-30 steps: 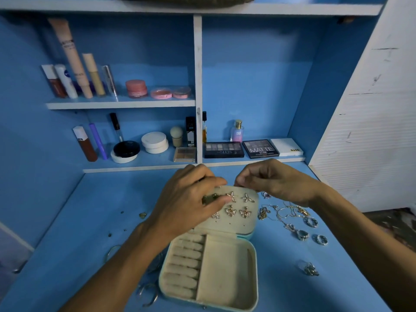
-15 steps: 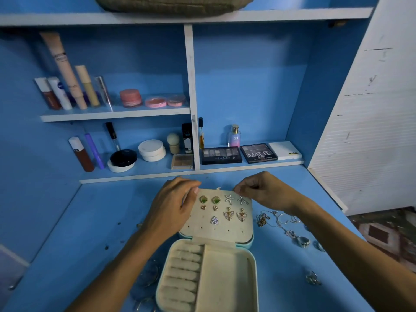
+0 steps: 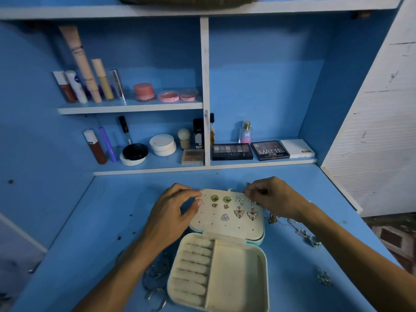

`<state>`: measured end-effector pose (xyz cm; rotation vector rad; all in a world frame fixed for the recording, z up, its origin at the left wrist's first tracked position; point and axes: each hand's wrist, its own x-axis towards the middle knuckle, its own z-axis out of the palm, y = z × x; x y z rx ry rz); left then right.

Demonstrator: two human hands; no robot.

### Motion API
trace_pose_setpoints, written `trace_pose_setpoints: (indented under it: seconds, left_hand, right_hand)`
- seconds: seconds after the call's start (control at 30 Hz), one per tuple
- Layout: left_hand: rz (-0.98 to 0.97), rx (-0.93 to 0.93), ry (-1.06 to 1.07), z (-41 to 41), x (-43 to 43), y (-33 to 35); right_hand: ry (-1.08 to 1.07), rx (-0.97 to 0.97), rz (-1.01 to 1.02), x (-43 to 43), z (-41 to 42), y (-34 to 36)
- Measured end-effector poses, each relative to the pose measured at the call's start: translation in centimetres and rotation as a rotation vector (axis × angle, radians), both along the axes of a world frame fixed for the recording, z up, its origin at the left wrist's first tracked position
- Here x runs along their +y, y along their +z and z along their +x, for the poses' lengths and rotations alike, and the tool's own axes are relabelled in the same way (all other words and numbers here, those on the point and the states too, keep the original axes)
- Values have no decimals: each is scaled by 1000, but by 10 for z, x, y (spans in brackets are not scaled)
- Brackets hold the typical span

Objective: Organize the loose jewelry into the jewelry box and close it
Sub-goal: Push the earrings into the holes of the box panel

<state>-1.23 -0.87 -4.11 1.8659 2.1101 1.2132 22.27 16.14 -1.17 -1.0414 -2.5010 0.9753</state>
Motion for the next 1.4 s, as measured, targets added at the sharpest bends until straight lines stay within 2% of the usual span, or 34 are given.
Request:
trace_pose_setpoints:
  seconds: [0.33, 0.47, 0.57, 0.87, 1.13, 1.4]
  left_hand:
    - [-16, 2, 68, -22, -39, 6]
    - [24, -2, 179, -45, -70, 5]
    - [10, 48, 238, -54, -86, 1]
    - [3, 75, 332, -65, -108, -7]
    - [-104, 200, 161, -63, -67, 6]
    - [-255, 194, 112, -71, -36, 14]
  right_hand:
    - [11, -97, 210, -9, 0, 1]
    - [-14, -43, 345, -21, -14, 5]
    - [47, 40, 401, -35, -32, 8]
    - [214, 121, 386, -63, -92, 6]
    - [204, 106, 342, -65, -112, -2]
    - [197, 83, 332, -67, -110, -2]
